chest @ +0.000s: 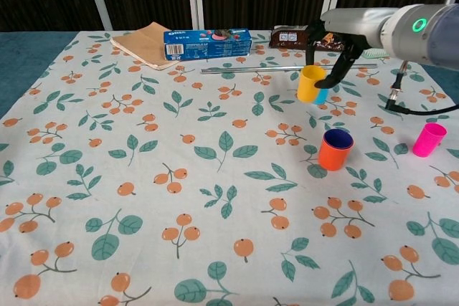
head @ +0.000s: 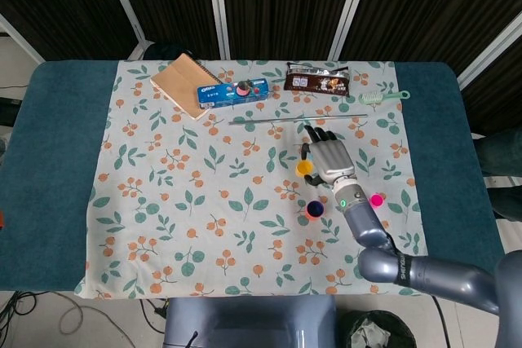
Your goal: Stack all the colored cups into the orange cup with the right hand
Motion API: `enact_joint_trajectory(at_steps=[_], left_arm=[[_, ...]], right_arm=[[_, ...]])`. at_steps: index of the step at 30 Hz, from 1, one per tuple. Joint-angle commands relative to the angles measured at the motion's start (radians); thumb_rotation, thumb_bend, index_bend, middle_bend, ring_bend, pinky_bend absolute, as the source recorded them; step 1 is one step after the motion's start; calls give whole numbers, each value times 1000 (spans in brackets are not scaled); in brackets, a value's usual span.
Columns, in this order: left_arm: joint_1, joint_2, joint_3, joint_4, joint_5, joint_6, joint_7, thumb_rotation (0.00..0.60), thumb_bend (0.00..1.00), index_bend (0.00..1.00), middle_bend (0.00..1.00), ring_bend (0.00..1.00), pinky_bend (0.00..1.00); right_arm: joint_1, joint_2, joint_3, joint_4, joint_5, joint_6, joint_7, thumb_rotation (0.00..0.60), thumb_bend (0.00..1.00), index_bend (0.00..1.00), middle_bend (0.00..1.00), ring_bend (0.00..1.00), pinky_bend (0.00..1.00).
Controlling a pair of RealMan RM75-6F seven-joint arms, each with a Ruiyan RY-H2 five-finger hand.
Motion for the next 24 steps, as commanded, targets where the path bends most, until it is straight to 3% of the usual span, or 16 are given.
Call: enact_joint_trajectory(at_steps=[1,9,24], left_arm=[[0,0,0,-1,0,0,0,600,393,148,32,10,118],[0,-1,1,-3,0,0,0,600,393,148,32,10,118],[0,0,-2,-3,-2,2,-5,600,394,148,32,10,118]], right_arm=[[-54,114,-37,-166,-54,58,-16,600,365,494,0,57,137],[-103,158,-95,-286,-152,91,-6,600,364,502,0,58,137],[-125,118,-127,-266,-198,97,25,600,364,508,0,58,140]])
